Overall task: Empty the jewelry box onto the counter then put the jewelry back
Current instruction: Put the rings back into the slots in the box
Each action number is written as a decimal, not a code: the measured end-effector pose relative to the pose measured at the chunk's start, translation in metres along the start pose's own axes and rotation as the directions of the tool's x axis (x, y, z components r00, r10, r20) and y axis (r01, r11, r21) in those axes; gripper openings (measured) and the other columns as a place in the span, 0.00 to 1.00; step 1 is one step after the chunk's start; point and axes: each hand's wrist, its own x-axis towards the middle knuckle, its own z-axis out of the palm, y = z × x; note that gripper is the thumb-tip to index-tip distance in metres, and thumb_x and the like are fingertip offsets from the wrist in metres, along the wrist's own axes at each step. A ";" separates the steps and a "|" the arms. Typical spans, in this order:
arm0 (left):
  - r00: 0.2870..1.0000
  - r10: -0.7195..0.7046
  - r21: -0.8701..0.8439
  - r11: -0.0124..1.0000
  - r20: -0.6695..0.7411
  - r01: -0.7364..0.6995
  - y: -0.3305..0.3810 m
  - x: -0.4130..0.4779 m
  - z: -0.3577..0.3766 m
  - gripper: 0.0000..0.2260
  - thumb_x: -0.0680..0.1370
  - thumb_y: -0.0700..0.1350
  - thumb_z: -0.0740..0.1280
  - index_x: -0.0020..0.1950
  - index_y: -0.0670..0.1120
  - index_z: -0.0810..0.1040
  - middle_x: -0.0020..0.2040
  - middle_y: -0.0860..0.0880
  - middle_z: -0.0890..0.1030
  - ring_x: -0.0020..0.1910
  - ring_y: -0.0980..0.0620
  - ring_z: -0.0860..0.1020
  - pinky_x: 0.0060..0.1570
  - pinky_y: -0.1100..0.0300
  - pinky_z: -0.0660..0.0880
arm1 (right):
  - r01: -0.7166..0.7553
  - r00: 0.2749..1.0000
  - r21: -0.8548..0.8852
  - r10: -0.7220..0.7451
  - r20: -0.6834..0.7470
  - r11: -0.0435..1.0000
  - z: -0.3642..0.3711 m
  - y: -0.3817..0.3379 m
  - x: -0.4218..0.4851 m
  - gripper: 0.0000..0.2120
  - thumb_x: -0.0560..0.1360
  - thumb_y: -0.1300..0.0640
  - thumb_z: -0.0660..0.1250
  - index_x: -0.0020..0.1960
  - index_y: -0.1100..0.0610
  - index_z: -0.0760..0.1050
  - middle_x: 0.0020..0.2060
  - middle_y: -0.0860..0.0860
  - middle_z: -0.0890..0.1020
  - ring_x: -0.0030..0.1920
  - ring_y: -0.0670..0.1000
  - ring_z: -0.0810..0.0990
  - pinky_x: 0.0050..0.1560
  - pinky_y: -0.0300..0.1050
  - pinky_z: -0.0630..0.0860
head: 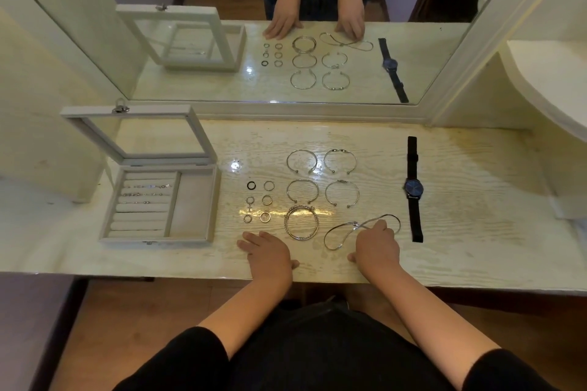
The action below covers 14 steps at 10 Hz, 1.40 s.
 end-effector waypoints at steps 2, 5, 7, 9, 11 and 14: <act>1.000 0.004 0.017 1.000 -0.011 -0.004 0.000 -0.001 0.000 0.43 0.75 0.58 0.63 0.73 0.30 0.46 0.71 0.25 0.51 0.70 0.26 0.54 0.69 0.46 0.61 | 0.008 1.000 -0.006 -0.008 -0.018 1.000 0.000 0.000 -0.001 0.23 0.74 0.46 0.66 0.61 0.61 0.72 0.61 0.58 0.66 0.59 0.54 0.70 0.56 0.42 0.71; 1.000 -0.003 -0.023 1.000 0.004 0.003 0.000 -0.003 -0.002 0.43 0.75 0.57 0.64 0.73 0.31 0.45 0.71 0.25 0.49 0.71 0.26 0.52 0.67 0.48 0.66 | 0.019 1.000 -0.017 -0.019 -0.010 1.000 0.001 0.000 0.000 0.22 0.75 0.45 0.65 0.61 0.61 0.72 0.60 0.59 0.67 0.58 0.54 0.70 0.56 0.42 0.70; 1.000 -0.002 -0.029 1.000 0.004 0.002 0.001 -0.005 -0.005 0.42 0.75 0.57 0.65 0.73 0.32 0.45 0.71 0.25 0.49 0.71 0.27 0.52 0.67 0.49 0.66 | 0.025 1.000 -0.013 -0.025 -0.005 1.000 0.000 0.000 0.000 0.25 0.75 0.45 0.65 0.63 0.62 0.70 0.61 0.59 0.66 0.59 0.54 0.69 0.58 0.42 0.70; 1.000 0.009 -0.020 1.000 0.001 -0.009 0.001 -0.007 -0.006 0.42 0.76 0.56 0.64 0.73 0.32 0.45 0.71 0.25 0.49 0.71 0.26 0.52 0.66 0.48 0.66 | 0.020 1.000 -0.002 -0.020 0.009 1.000 -0.002 0.001 0.000 0.25 0.75 0.45 0.64 0.65 0.61 0.69 0.62 0.59 0.65 0.60 0.55 0.69 0.59 0.42 0.69; 1.000 0.005 -0.029 1.000 0.010 -0.004 0.002 -0.008 -0.008 0.41 0.76 0.56 0.64 0.73 0.32 0.45 0.71 0.25 0.49 0.71 0.26 0.51 0.67 0.48 0.66 | 0.015 1.000 0.016 -0.015 0.014 1.000 -0.001 0.001 0.000 0.24 0.75 0.47 0.65 0.64 0.61 0.69 0.62 0.59 0.65 0.61 0.55 0.68 0.59 0.42 0.69; 1.000 0.010 -0.023 1.000 0.014 -0.010 0.000 -0.008 -0.007 0.41 0.76 0.56 0.64 0.73 0.32 0.45 0.71 0.25 0.49 0.71 0.26 0.51 0.66 0.48 0.67 | 0.019 1.000 0.011 -0.019 0.006 1.000 -0.002 0.000 0.000 0.24 0.75 0.48 0.66 0.65 0.60 0.69 0.62 0.60 0.65 0.61 0.56 0.68 0.59 0.43 0.70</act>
